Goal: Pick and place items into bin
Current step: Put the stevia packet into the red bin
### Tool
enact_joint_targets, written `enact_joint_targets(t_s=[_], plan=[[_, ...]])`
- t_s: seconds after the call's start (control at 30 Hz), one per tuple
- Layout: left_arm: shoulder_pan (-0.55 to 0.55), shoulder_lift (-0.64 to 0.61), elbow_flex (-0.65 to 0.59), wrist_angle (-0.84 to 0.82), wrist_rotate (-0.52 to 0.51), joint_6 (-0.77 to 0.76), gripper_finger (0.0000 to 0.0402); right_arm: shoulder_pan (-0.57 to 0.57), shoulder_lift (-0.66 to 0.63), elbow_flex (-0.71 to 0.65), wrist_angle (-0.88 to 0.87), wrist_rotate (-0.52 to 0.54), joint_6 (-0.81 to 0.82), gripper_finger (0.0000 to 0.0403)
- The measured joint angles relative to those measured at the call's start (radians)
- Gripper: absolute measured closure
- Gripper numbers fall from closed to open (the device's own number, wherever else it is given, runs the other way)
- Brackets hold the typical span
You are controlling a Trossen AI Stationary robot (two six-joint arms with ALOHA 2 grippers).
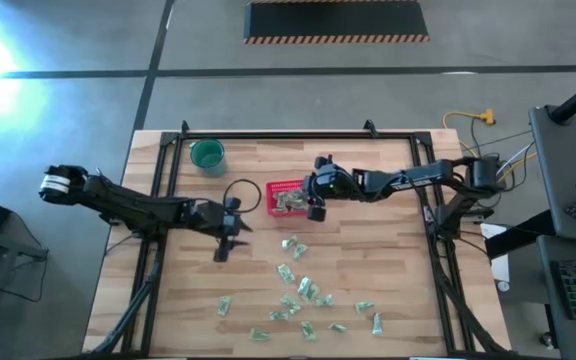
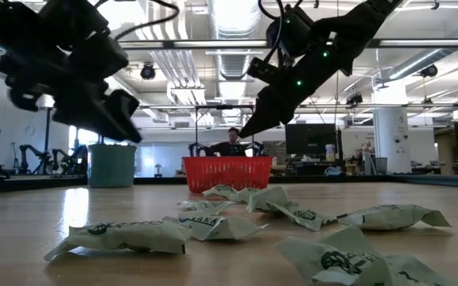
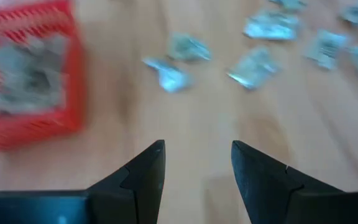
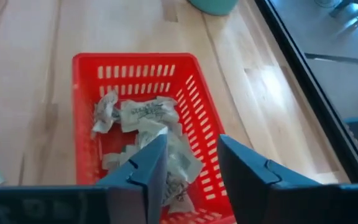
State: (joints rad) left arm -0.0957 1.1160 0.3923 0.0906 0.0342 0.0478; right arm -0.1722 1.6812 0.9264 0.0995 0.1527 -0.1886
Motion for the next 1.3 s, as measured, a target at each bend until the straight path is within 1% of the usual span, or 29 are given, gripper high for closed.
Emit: enact_joint_targets(t_s=[0.07,0.23,0.3,0.4,0.5,0.67,0.77,0.97,1.13,1.3], plan=[[-0.010,0.000,0.000,-0.041,0.029,-0.041,0.0233,0.010,-0.014,0.000,-0.024,0.000,-0.003,0.0267],[-0.071,0.010,-0.002,-0.050,0.031,-0.086,0.0233,0.028,-0.050,0.001,-0.080,0.003,-0.005,0.0275],[-0.093,0.016,0.003,-0.046,0.014,-0.094,0.0233,0.033,-0.063,0.001,-0.101,0.004,-0.006,0.0280],[-0.112,0.029,0.008,-0.014,-0.011,-0.093,0.0233,0.039,-0.080,0.001,-0.128,0.003,-0.001,0.0287],[-0.114,0.065,0.008,0.069,-0.032,-0.062,0.0233,0.043,-0.090,0.001,-0.153,0.004,0.002,0.0294],[-0.114,0.199,0.009,0.299,-0.075,-0.005,0.0233,0.046,-0.091,0.001,-0.162,0.003,0.005,0.0303],[-0.114,0.302,0.037,0.381,-0.106,0.004,0.0233,0.047,-0.091,0.001,-0.181,0.004,0.006,0.0307],[-0.108,0.476,0.140,0.417,-0.203,0.011,0.0233,0.048,-0.091,0.001,-0.224,0.004,0.019,0.0303],[-0.086,0.578,0.226,0.419,-0.214,-0.014,0.0233,0.048,-0.108,0.001,-0.270,0.004,0.043,0.0301],[-0.065,0.640,0.265,0.413,-0.217,-0.044,0.0233,0.051,-0.126,0.001,-0.291,0.004,0.064,0.0308]])
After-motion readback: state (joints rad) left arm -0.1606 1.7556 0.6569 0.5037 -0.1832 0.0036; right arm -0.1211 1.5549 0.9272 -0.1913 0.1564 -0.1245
